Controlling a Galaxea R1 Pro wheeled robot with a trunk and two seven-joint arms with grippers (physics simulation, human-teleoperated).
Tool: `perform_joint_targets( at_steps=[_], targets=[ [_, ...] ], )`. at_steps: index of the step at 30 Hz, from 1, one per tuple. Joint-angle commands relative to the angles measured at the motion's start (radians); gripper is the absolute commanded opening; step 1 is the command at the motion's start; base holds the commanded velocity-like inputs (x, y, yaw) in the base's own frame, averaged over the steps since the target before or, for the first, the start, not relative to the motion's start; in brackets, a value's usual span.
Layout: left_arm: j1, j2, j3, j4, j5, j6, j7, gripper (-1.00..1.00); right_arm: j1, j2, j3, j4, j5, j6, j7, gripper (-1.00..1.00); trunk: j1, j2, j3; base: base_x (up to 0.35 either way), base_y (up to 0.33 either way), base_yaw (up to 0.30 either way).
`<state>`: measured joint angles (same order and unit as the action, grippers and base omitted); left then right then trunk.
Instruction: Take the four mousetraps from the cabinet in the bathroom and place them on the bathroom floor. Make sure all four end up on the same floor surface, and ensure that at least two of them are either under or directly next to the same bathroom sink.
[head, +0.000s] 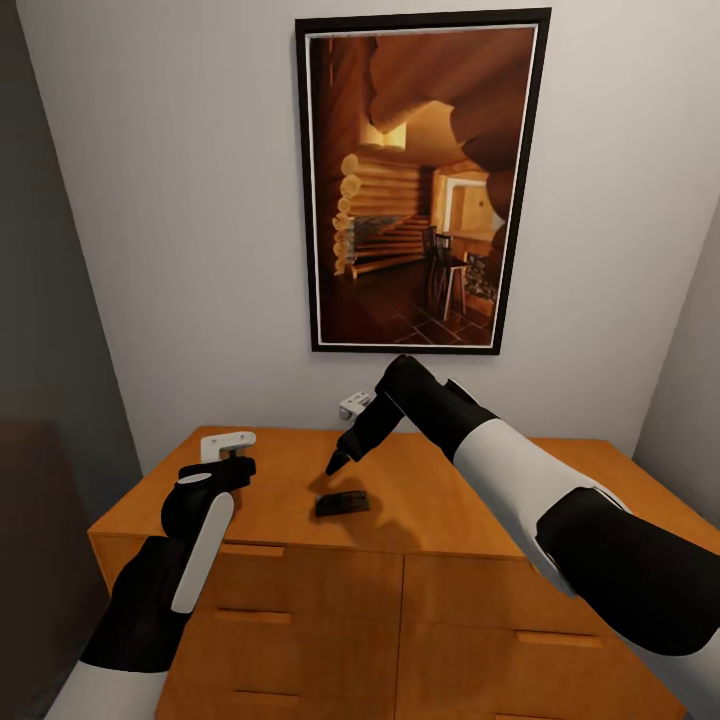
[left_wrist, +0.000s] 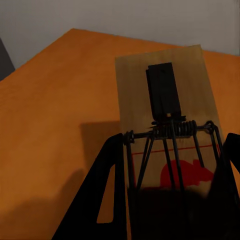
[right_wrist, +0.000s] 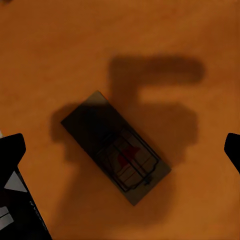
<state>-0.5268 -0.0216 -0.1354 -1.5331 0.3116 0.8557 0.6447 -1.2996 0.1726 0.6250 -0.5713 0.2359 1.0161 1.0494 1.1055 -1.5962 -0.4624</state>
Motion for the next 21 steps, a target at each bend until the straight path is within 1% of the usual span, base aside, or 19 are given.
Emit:
perform_joint_targets(
  at_steps=[1,10,13,15,21],
  targets=[
    [-0.001,0.0,-0.001,-0.001,0.009,0.002,0.012,-1.0,-0.001,0.0,0.0,-0.001,0.01,0.003,0.009,1.0,0.0,-0.001,-0.001,0.001,0.0,0.0],
    [-0.001,0.0,-0.003,0.0,0.009,0.003,0.006,-1.0,-0.001,0.002,0.002,0.007,0.007,0.004,-0.003,1.0,0.0,-0.001,-0.001,0.0,0.0,0.0],
    [-0.001,0.0,-0.003,0.001,0.009,0.002,0.004,-1.0,-0.001,0.002,0.002,0.039,0.007,-0.001,-0.009,1.0,0.0,-0.001,-0.001,0.0,0.0,0.0],
    [-0.001,0.0,-0.004,0.001,0.009,0.002,0.003,-1.0,-0.001,0.002,0.002,0.087,0.01,-0.007,-0.026,1.0,0.0,-0.001,-0.001,0.0,0.0,0.0],
    [-0.001,0.0,-0.004,0.001,0.009,0.002,0.002,-1.0,-0.001,0.002,0.002,0.1,0.012,-0.008,-0.035,1.0,0.0,-0.001,-0.001,0.0,0.0,0.0]
  ],
)
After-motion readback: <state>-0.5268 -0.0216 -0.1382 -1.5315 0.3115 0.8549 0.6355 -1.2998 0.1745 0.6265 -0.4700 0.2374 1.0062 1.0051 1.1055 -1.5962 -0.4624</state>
